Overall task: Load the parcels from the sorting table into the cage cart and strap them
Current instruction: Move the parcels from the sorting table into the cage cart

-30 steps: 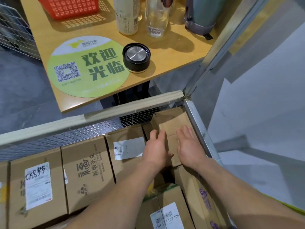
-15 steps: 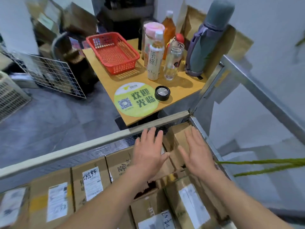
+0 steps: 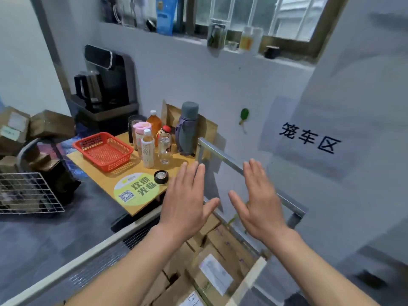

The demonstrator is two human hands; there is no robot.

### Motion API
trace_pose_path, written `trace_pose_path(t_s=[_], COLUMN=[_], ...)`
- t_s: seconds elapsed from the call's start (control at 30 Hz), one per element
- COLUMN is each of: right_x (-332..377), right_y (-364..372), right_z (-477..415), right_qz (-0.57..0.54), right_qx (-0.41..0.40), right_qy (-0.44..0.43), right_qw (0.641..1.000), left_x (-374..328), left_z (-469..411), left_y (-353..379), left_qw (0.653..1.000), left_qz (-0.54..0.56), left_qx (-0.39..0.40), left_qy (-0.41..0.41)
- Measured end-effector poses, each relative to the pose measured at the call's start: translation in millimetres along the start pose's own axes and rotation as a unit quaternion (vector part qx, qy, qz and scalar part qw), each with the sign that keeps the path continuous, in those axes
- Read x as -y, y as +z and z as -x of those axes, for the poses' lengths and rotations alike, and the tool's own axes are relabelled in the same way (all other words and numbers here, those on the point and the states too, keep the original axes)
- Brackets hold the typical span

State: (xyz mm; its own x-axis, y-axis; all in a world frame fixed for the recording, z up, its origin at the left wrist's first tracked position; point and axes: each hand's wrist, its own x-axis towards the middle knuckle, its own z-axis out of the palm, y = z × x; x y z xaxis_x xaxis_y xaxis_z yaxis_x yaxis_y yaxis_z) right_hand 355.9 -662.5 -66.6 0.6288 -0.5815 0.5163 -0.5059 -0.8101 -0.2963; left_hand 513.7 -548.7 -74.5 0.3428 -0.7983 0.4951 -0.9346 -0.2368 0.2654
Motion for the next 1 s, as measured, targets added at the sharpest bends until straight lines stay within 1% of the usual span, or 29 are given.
trace_pose_path(t_s=[0.1,0.23,0.4,0.57,0.8,1.0], right_x=[-24,-66,-123,-176,-231,-270], right_y=[-61,-140,-235,-321,-400,-429], right_z=[19,57,118,189,288,347], right_qz=[0.038,0.081,0.137,0.192,0.241,0.259], right_qx=[-0.052,-0.098,-0.140,-0.172,-0.204,-0.227], right_qy=[0.015,0.055,0.112,0.174,0.251,0.314], right_qw=[0.998,0.990,0.974,0.951,0.915,0.885], left_x=[-60,-152,-271,-385,-512,-572], left_z=[-17,-33,-38,-34,-4,10], left_y=[-13,-21,-22,-12,14,50], left_qw=[0.998,0.990,0.975,0.955,0.927,0.911], left_qz=[0.026,0.058,0.096,0.135,0.182,0.191], left_qx=[-0.026,-0.041,-0.038,-0.026,0.006,0.056], left_qy=[0.052,0.121,0.194,0.263,0.329,0.361])
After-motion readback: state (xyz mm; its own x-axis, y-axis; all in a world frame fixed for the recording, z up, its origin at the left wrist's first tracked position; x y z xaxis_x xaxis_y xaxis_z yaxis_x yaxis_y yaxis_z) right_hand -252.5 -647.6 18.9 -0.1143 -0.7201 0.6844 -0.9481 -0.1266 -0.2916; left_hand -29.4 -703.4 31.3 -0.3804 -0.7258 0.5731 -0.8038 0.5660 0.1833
